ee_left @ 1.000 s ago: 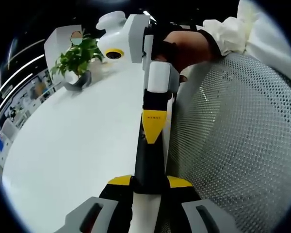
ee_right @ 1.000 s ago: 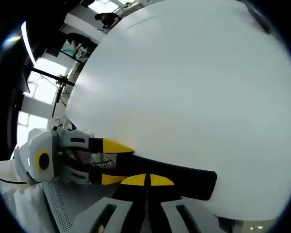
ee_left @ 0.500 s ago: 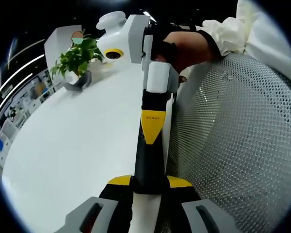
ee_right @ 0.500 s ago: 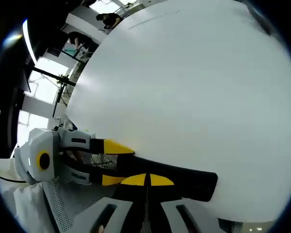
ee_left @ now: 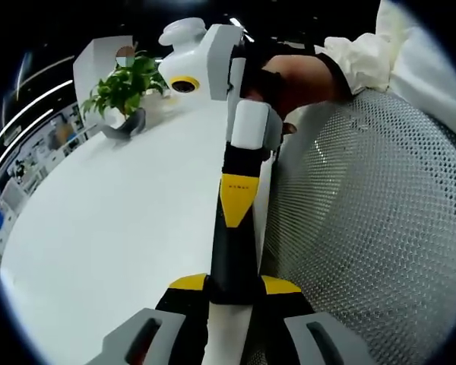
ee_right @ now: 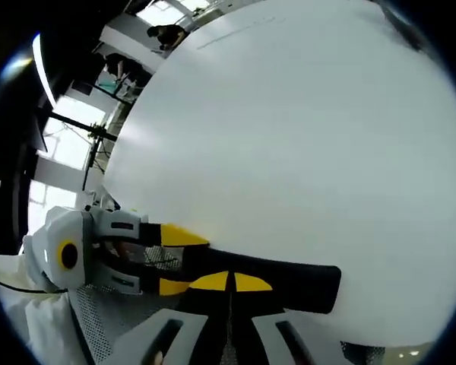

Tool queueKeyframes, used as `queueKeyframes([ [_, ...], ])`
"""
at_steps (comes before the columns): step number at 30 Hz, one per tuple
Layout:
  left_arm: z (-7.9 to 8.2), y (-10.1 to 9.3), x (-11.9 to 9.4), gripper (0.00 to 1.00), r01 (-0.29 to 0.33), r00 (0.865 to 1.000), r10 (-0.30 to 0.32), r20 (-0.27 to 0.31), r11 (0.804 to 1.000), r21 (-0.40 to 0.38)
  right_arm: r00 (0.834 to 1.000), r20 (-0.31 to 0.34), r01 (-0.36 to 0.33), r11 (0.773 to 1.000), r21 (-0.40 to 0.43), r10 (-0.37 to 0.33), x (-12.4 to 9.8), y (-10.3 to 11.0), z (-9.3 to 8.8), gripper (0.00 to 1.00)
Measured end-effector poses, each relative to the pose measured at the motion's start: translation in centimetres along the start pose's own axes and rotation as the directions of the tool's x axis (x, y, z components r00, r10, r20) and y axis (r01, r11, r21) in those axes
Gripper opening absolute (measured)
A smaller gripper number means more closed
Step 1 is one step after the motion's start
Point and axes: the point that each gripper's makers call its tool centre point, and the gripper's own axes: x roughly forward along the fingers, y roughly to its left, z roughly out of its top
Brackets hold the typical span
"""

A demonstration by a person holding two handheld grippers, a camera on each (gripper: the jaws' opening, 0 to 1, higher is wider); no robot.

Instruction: Press the specified remote control buttons in sequence, fully releasing each button before pressing the next.

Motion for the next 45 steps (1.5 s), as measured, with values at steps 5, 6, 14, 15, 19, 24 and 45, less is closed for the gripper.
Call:
queueKeyframes([
  [5,0.0,-0.1,0.0,0.25,-0.003,1.0,0.003,-0.001,1.0,0.011,1.0,-0.004,0.007,1.0,-0.019,-0.008,0.0,0.2,0.0,0.0],
  [6,0.0,-0.1,0.0,0.25,-0.003,1.0,0.003,-0.002,1.0,0.014,1.0,-0.007,0.002,1.0,-0.012,-0.002,0.0,0.2,0.0,0.0],
  [14,0.0,-0.1,0.0,0.25,-0.003,1.0,0.003,-0.001,1.0,0.013,0.998,0.022,-0.059,0.998,-0.008,0.059,-0.3,1.3,0.4,0.0],
  [15,0.0,-0.1,0.0,0.25,-0.003,1.0,0.003,0.0,1.0,0.014,0.998,0.024,-0.059,0.998,-0.009,0.059,-0.3,1.3,0.5,0.0],
  [19,0.0,-0.1,0.0,0.25,-0.004,1.0,0.004,0.0,1.0,0.015,0.997,0.018,-0.078,0.997,0.003,0.078,-0.1,1.6,0.4,0.0],
  [24,0.0,-0.1,0.0,0.25,-0.005,1.0,0.005,0.001,1.0,0.012,0.999,-0.027,-0.047,0.998,-0.042,0.046,0.5,1.6,-0.4,0.0],
  [45,0.0,-0.1,0.1,0.24,-0.007,1.0,0.007,-0.014,0.999,0.034,1.0,0.0,0.018,0.996,-0.085,-0.018,0.6,0.9,-0.1,0.0],
])
